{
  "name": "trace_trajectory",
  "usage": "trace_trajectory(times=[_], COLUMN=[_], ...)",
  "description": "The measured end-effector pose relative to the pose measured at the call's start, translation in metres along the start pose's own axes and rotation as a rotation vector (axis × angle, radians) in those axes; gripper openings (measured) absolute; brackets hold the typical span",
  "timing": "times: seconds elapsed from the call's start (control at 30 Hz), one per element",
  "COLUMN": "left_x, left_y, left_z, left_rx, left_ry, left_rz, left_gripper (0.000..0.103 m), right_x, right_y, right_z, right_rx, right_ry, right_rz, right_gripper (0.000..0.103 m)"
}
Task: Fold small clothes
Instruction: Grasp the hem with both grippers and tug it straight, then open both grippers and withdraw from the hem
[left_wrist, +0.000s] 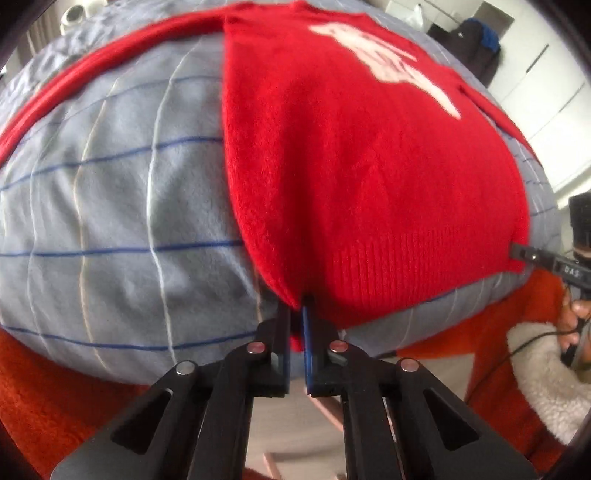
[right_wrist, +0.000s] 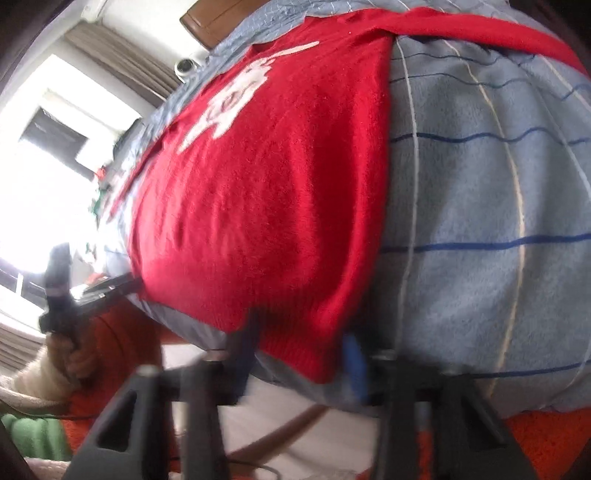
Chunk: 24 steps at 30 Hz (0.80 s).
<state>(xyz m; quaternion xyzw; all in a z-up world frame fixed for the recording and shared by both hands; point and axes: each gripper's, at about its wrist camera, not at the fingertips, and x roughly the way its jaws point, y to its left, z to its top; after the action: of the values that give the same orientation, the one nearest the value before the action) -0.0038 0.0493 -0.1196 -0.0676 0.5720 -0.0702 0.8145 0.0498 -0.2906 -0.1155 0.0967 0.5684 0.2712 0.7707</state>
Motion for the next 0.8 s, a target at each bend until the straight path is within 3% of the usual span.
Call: trace_trajectory(times=[0.13,0.23,0.4,0.43,0.5,0.53,0.57,0.6,0.73,0.8], left_x=[-0.007,0.004,0.007,0.002,-0.015,-0.023,-0.034,-0.048,-0.074,-0.076], left_y=[0.002,0.004,-0.003,-0.005,-0.005,-0.003,-0.001,0.002,0.018,0.035], left_z=[-0.006,-0.012,-0.006,-0.006,-0.009,-0.009,-0.009,-0.006,0.014,0.037], left_rx=[0.018,0.029,0.051,0.054,0.049,0.044,0.034,0.019,-0.048,-0.078], left_ry=[0.051,0.080,0.064,0.049,0.004,-0.017,-0.054,-0.103,-0.221,-0.275], left_rz=[0.006,0.059,0.110,0.107,0.095,0.094,0.100,0.105,0.131,0.182], left_gripper=[0.002,0.002,0.005,0.010,0.032,0.051,0.063,0.066,0.079,0.082], right_x=[-0.013,-0.022,0.002,0.002,-0.002,-0.006,-0.012,-0.019,-0.063,-0.080], right_y=[0.008,0.007,-0.008,-0.007,-0.006,-0.006,-0.008,-0.007,-0.005,-0.006], right_z=[-0.004,-0.006,-0.002,-0.002,-0.003,-0.005,-0.007,-0.008,-0.011,-0.007], right_rx=[-0.016,-0.004,0.055,0.056,0.052,0.053,0.056,0.056,0.029,0.023], right_ry=[0.016,0.024,0.027,0.020,0.007,0.000,-0.007,-0.026,-0.215,-0.336], right_rz=[-0.068,-0.105,-0.124,-0.126,-0.114,-0.103,-0.098,-0.102,-0.178,-0.255], right_gripper=[0.004,0.003,0.004,0.004,0.009,0.013,0.022,0.034,0.043,0.058])
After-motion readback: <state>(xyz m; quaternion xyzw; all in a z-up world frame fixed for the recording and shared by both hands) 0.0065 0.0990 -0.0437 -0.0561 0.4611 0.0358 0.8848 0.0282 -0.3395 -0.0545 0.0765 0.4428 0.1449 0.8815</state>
